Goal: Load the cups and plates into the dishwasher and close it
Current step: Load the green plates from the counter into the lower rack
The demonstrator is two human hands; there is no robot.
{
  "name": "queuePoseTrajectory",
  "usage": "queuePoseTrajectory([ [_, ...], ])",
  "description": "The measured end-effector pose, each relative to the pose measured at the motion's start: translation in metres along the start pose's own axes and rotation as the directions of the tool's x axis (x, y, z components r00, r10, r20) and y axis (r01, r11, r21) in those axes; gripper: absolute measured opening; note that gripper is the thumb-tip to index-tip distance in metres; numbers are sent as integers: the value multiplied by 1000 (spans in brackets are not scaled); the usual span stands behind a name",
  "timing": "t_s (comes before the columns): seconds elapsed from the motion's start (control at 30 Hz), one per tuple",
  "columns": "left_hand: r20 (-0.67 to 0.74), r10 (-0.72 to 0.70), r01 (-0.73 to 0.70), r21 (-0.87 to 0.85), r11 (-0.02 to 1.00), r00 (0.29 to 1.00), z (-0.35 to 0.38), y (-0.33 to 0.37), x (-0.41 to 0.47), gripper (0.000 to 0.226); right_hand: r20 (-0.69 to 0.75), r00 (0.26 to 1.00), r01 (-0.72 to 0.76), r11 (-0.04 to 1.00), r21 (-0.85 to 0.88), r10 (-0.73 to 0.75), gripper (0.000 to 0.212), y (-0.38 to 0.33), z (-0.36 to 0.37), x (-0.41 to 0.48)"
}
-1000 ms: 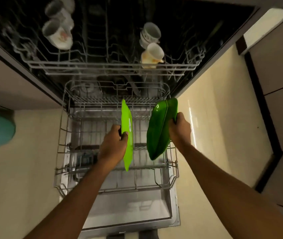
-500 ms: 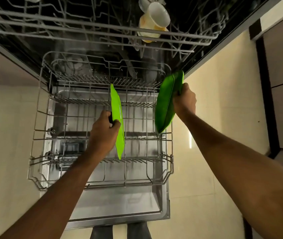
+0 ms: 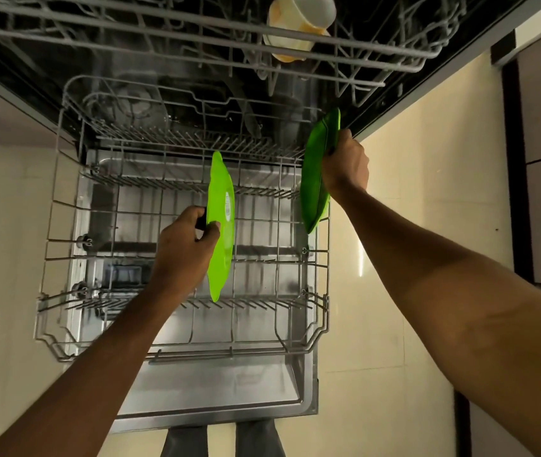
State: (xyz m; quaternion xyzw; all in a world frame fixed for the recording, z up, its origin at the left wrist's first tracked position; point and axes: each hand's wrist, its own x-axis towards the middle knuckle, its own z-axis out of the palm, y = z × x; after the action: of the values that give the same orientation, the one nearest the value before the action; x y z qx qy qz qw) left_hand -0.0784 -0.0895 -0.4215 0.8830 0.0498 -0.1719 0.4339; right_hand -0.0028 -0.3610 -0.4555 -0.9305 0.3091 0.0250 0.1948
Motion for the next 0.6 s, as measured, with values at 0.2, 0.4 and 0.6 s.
queuePoseTrajectory([
  [0.2, 10, -52, 53, -70, 996, 999, -1, -6, 2, 18, 20, 1000, 11, 1000, -8, -11, 25, -6, 11, 3],
  [0.4, 12, -59, 60, -73, 996, 998, -4, -13, -1, 20, 247, 969, 18, 1000, -7, -16, 44, -12, 28, 9],
  [0.6, 9, -67, 67, -66, 996, 998, -6, -20, -3, 16, 301, 953, 10, 998, 58, -27, 50, 2, 39, -1],
])
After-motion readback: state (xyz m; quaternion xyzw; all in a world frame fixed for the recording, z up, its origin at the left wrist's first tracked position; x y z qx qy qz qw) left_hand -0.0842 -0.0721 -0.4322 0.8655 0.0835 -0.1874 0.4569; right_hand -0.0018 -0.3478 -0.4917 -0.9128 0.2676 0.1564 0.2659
